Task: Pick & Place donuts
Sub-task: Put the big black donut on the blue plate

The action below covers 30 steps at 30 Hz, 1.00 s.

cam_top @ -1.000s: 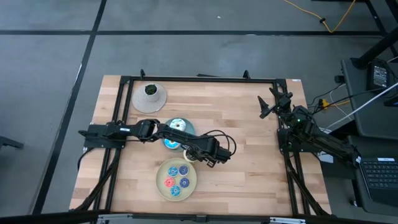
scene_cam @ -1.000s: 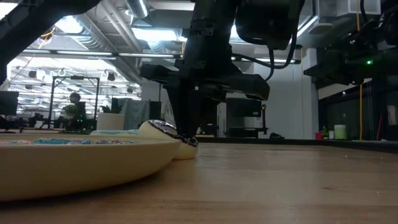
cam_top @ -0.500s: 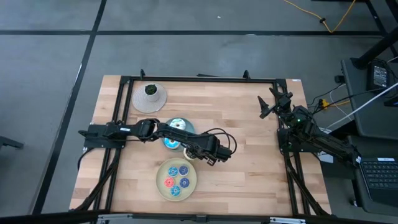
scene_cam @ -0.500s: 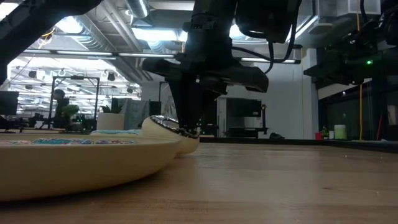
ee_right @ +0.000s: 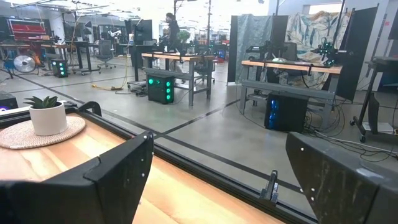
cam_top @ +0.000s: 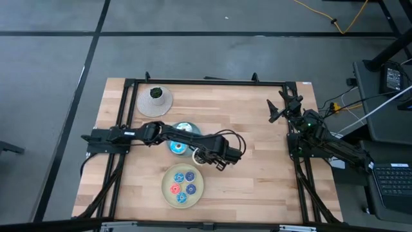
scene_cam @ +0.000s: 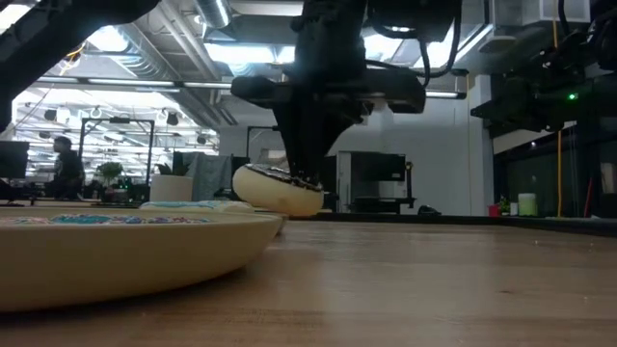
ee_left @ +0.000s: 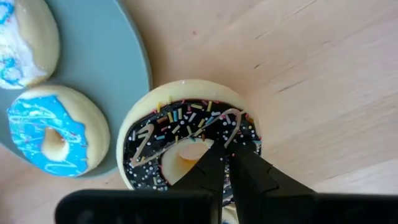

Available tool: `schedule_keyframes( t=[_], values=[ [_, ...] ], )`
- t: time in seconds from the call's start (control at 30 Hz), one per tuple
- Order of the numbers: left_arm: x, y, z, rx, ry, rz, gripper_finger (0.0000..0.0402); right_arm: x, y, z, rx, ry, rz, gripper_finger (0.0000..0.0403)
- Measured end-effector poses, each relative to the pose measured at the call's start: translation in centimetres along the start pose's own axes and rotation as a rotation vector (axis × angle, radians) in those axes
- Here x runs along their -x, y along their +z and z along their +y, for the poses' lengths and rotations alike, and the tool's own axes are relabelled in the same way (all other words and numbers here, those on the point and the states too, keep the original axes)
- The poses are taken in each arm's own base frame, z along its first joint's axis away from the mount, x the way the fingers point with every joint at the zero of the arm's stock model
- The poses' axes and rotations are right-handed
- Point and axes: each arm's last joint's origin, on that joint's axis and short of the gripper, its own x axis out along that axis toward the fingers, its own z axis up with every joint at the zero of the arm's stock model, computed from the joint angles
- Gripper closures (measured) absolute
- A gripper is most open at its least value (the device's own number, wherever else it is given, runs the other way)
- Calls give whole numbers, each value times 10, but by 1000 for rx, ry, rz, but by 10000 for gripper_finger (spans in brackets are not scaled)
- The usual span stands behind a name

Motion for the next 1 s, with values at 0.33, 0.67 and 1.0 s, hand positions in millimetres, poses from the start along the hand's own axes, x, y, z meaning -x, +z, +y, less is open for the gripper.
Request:
schedule_keyframes(
  t=[0.33,0.67,1.0],
  values=[
    [25,17,18,-6,-57,-13,387,0,0,0,0,0,0,38],
    [38,24,36,-15,-87,3,398,0,0,0,0,0,-1,38],
    [33,23,60,-10,-146,-10,399,0,0,0,0,0,0,38]
  ],
)
